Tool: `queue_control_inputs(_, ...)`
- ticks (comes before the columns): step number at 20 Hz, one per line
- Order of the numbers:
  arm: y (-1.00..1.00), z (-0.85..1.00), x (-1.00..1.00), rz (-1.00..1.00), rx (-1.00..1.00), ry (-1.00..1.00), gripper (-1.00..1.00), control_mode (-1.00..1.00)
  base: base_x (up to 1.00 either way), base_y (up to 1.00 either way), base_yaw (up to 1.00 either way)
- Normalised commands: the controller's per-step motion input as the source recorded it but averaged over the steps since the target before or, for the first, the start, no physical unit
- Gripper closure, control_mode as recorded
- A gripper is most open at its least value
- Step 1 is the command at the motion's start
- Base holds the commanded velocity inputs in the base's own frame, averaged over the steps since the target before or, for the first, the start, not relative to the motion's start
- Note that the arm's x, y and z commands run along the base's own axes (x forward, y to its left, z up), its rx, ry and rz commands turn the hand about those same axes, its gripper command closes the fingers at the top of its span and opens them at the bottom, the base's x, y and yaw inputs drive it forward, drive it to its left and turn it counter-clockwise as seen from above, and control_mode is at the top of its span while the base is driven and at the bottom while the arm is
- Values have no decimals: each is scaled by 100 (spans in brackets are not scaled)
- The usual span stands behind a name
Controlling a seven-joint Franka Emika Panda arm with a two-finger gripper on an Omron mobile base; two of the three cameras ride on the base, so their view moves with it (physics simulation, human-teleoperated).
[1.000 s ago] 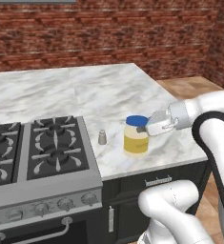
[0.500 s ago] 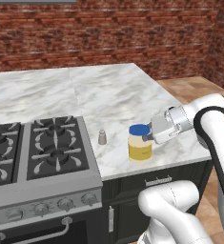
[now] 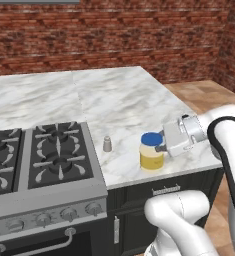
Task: Collect the paprika, mayonnaise, and shaker from the cabinet and place them next to the stove.
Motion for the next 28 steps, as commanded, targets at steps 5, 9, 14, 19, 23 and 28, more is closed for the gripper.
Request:
queue_control_inputs(5,-3,-15,42,-2,0,-1,100,-100,0,0,0)
queue_control_inputs(9,-5,-16,68,0,0,0,100,-100,0,0,0)
queue_control_inputs(14,-20,-31,52,6,0,0,100,-100,0,0,0)
queue_control_inputs(19,-10,-48,22,13,0,-2,100,-100,0,0,0)
queue_control_inputs(23,0,-44,32,19,0,-2,100,-100,0,0,0)
queue_control_inputs(28,0,-27,28,6,0,-4,100,-100,0,0,0)
